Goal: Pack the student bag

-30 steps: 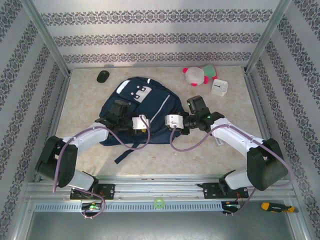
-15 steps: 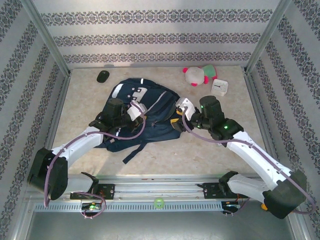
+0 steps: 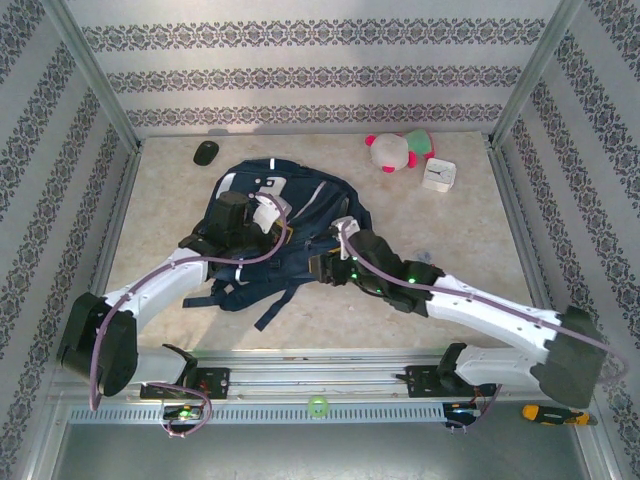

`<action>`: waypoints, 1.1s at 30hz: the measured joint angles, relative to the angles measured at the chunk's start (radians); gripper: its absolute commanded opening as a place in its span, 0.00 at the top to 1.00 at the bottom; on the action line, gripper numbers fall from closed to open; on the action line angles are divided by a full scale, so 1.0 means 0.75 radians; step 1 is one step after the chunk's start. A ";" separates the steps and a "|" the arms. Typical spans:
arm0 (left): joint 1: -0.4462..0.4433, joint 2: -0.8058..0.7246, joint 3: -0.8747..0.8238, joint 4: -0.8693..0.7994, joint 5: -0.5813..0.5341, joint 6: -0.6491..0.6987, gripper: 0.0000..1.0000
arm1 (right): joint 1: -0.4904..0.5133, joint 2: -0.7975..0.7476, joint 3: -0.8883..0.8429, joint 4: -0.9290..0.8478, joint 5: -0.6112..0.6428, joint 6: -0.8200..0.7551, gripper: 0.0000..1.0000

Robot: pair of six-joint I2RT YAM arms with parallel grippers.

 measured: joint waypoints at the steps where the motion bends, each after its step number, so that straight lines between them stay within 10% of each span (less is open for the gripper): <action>1: 0.000 0.002 0.007 -0.009 0.002 -0.006 1.00 | 0.006 0.046 -0.001 0.029 0.024 0.009 0.47; 17: 0.000 0.013 0.025 -0.046 0.033 -0.023 1.00 | 0.078 0.459 -0.029 0.490 0.360 -0.047 0.53; 23: 0.000 0.013 0.025 -0.065 0.043 -0.006 1.00 | 0.080 0.453 -0.071 0.604 0.466 -0.176 0.78; 33: 0.001 0.022 0.027 -0.083 0.017 0.087 1.00 | -0.087 0.286 -0.118 0.493 0.065 -0.306 1.00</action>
